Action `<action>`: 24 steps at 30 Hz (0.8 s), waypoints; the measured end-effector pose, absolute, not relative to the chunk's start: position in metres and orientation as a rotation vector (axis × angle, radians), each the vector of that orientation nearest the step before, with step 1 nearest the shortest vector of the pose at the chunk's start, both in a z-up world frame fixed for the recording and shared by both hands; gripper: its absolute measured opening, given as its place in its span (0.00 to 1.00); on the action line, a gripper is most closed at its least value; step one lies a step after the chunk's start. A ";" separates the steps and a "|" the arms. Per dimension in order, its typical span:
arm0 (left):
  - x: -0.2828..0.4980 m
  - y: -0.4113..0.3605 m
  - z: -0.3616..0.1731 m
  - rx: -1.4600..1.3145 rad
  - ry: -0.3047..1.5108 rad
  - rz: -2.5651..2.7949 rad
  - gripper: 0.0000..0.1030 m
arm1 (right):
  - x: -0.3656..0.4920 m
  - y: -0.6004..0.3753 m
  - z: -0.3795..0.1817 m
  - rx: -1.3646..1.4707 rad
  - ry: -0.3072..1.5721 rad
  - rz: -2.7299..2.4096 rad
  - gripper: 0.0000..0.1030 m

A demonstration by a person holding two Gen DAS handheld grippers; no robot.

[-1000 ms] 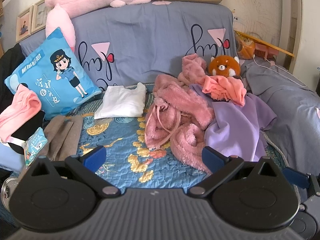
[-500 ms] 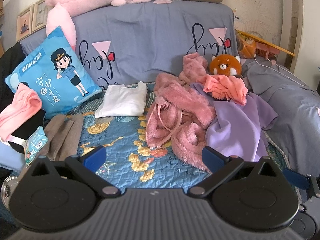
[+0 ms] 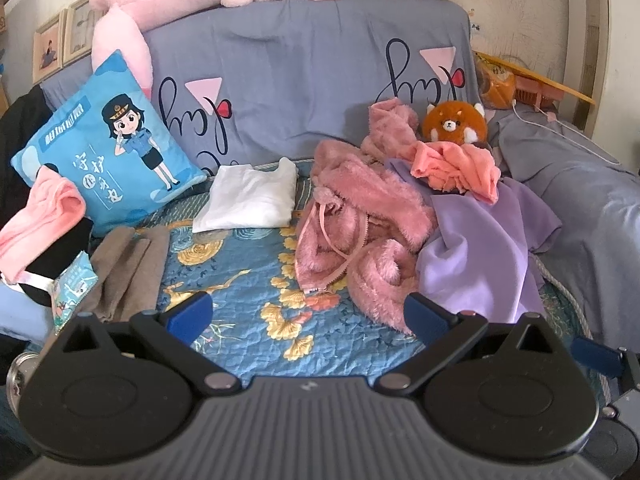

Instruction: Fold towel

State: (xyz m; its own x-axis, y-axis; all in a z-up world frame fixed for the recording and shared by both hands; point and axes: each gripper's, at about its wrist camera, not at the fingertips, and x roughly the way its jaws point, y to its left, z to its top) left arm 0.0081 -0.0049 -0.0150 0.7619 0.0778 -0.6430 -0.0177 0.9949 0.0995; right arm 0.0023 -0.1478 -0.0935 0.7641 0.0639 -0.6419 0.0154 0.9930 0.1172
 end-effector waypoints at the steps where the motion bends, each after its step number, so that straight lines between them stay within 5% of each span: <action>1: 0.008 -0.004 -0.015 0.088 0.701 0.052 1.00 | 0.002 -0.148 -0.094 0.114 0.702 0.024 0.99; 24: 0.007 0.024 -0.032 0.037 0.685 0.053 1.00 | 0.015 -0.138 -0.113 0.075 0.736 -0.040 1.00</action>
State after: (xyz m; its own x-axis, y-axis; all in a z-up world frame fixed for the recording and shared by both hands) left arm 0.0070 0.0241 -0.0319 0.7728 0.0614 -0.6316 -0.0369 0.9980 0.0518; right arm 0.0154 -0.1377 -0.1135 0.7404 -0.0104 -0.6721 0.0630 0.9965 0.0540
